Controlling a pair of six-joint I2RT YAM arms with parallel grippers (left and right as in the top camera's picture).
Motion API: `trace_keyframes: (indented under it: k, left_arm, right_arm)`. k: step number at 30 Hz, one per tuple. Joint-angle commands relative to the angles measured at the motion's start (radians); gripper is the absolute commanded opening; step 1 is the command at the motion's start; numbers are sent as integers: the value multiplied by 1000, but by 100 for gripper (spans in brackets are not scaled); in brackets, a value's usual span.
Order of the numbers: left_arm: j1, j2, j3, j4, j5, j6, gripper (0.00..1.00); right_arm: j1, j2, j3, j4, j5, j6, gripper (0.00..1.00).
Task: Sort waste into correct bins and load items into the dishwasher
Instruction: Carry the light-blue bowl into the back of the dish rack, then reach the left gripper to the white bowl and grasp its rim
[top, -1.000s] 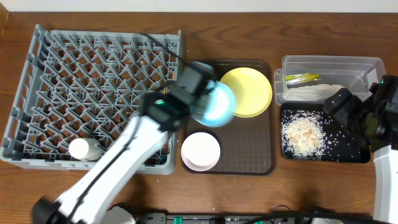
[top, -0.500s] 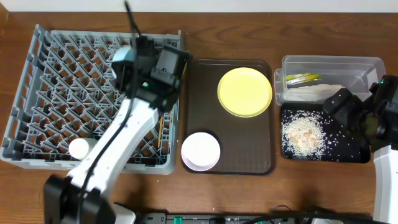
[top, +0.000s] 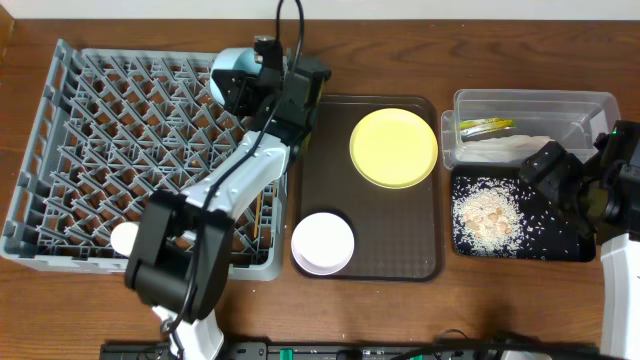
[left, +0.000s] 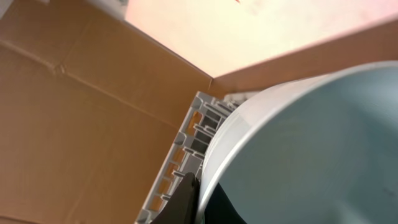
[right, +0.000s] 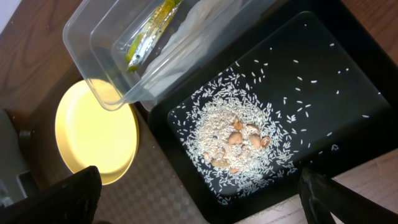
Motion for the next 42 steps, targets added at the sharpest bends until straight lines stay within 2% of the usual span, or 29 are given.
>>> trace_keyframes:
  k: [1, 7, 17, 23, 29, 39, 42]
  left_arm:
    - [26, 57, 3, 15, -40, 89, 7]
    - [49, 114, 3, 28, -45, 89, 7]
    - [8, 115, 3, 35, -57, 96, 8]
    - [-26, 115, 3, 35, -56, 96, 17]
    - [-64, 113, 3, 36, -57, 92, 42]
    - [-142, 85, 3, 35, -87, 92, 51]
    - [-167, 78, 3, 36, -90, 89, 61]
  right_arm:
    - [-9, -5, 3, -1, -1, 4, 99]
    - [-9, -5, 3, -1, -1, 4, 99]
    - [-9, -5, 3, -1, -1, 4, 99]
    - [-9, -5, 3, -1, -1, 4, 99]
    - [-9, -5, 3, -1, -1, 4, 99]
    - [-9, -5, 3, -1, -1, 4, 99]
    - [-9, -5, 3, -1, -1, 4, 99]
